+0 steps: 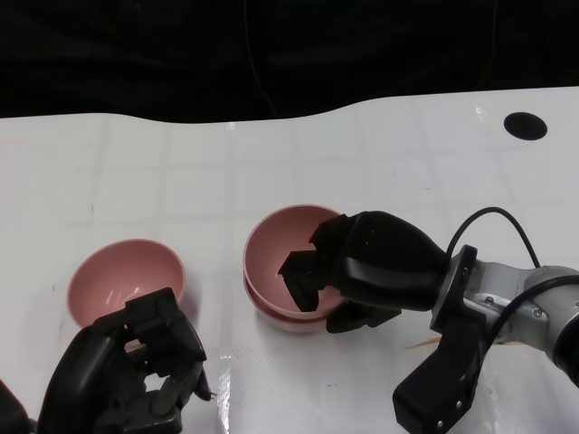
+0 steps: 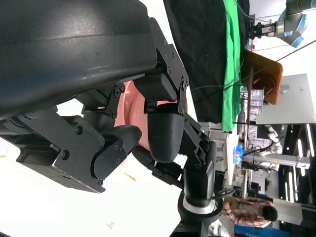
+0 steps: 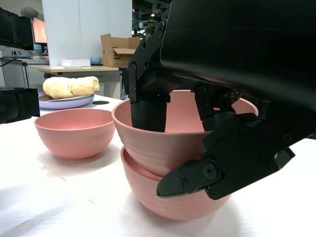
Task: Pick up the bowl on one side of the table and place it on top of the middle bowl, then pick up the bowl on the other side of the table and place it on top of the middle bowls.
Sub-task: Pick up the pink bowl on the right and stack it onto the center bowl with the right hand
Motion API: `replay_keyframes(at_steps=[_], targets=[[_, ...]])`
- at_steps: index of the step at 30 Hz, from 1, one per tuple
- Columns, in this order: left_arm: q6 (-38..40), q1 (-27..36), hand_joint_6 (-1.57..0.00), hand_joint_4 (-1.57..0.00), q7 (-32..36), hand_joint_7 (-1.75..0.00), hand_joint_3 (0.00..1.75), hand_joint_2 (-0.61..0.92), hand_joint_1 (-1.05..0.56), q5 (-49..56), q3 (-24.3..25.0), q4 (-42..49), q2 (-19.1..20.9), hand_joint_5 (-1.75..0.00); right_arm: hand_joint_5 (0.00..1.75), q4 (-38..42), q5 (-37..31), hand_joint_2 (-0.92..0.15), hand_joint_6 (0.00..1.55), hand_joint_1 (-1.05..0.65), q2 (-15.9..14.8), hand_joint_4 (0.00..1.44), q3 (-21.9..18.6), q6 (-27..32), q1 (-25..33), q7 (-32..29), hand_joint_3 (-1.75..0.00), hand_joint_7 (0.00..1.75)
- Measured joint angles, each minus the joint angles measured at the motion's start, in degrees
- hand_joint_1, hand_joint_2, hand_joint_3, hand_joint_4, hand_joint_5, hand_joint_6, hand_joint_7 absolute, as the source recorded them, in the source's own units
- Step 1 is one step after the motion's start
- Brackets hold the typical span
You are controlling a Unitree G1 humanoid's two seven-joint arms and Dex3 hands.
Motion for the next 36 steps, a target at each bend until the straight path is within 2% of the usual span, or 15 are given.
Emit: replay_keyframes(at_steps=[2, 8, 14, 18, 20, 21, 22, 24, 30, 32, 34, 36], targets=[[0.2, 0.0, -0.80, -0.80, 0.0, -1.39, 1.16, 0.58, 0.00, 0.0, 0.0, -0.2, 0.0, -1.59, 1.75, 0.1, 0.0, -0.92, 0.58, -0.17, 0.0, 0.84, 0.0, 0.0, 0.0, -0.1, -0.22, 1.65], [0.3, 0.0, -0.79, -0.79, 0.0, -1.39, 1.16, 0.59, 0.00, 0.0, 0.0, -0.2, -0.2, -1.61, 1.75, 0.5, 0.0, -0.92, 0.65, -0.18, 0.0, 0.84, 0.7, 0.0, 0.0, -1.0, -0.25, 1.50], [0.3, 0.0, -0.79, -0.80, 0.0, -1.40, 1.16, 0.59, 0.00, 0.2, 0.0, -0.2, -0.2, -1.60, 1.75, 0.7, 0.0, -0.91, 0.65, -0.19, 0.0, 0.84, 1.3, 0.0, 0.0, -0.9, -0.25, 1.49], [0.3, 0.0, -0.79, -0.79, 0.4, -1.39, 1.16, 0.58, -0.01, 0.3, 0.0, -0.2, -0.3, -1.60, 1.75, 0.8, 0.0, -0.92, 0.64, -0.18, 0.0, 0.84, 1.5, 0.1, -0.1, -0.9, -0.25, 1.54], [0.3, 0.0, -0.79, -0.79, 0.4, -1.39, 1.15, 0.58, -0.01, 0.3, 0.0, -0.2, -0.4, -1.61, 1.75, 0.9, 0.0, -0.92, 0.65, -0.18, 0.0, 0.84, 1.6, 0.1, -0.2, -0.8, -0.25, 1.48], [0.3, 0.0, -0.78, -0.79, 0.4, -1.39, 1.15, 0.59, -0.01, 0.3, -0.1, -0.2, -0.5, -1.61, 1.75, 1.0, 0.0, -0.92, 0.70, -0.19, 0.0, 0.84, 1.6, 0.1, -0.2, -0.8, -0.24, 1.31], [0.3, 0.0, -0.78, -0.78, 0.4, -1.39, 1.14, 0.60, -0.01, 0.2, -0.1, -0.2, -0.5, -1.61, 1.75, 1.0, 0.0, -0.92, 0.73, -0.19, 0.0, 0.83, 1.6, 0.1, -0.2, -0.6, -0.24, 1.25], [0.3, 0.0, -0.78, -0.78, 0.4, -1.39, 1.12, 0.61, -0.01, 0.2, -0.1, -0.2, -0.5, -1.61, 1.75, 1.1, 0.1, -0.91, 0.75, -0.19, 0.0, 0.83, 1.6, 0.1, -0.3, -0.6, -0.23, 1.21], [0.6, 0.0, -0.80, -0.80, 0.4, -1.39, 1.10, 0.61, -0.01, 0.2, -0.1, -0.3, -0.6, -1.61, 1.75, 1.5, 0.0, -0.91, 0.73, -0.18, 0.1, 0.82, 1.7, 0.3, -0.4, -0.7, -0.20, 1.28], [0.6, 0.0, -0.80, -0.80, 0.4, -1.39, 1.10, 0.61, -0.01, 0.1, -0.1, -0.3, -0.6, -1.61, 1.75, 1.4, -0.4, -0.92, 0.79, -0.23, 0.1, 0.80, 1.8, 1.4, -0.4, -1.6, -0.20, 1.09], [0.6, 0.0, -0.80, -0.80, 0.4, -1.39, 1.11, 0.61, -0.01, 0.1, -0.1, -0.3, -0.7, -1.61, 1.63, 0.9, -1.2, -0.92, 0.84, -0.28, 0.2, 0.80, 1.8, 3.1, -0.4, -2.8, -0.20, 0.91], [0.6, 0.0, -0.80, -0.80, 0.4, -1.39, 1.10, 0.61, -0.01, 0.1, -0.1, -0.3, -0.7, -1.61, 1.38, 0.4, -1.3, -0.92, 0.88, -0.32, 0.2, 0.83, 1.8, 4.3, -0.3, -3.0, -0.21, 0.69]])
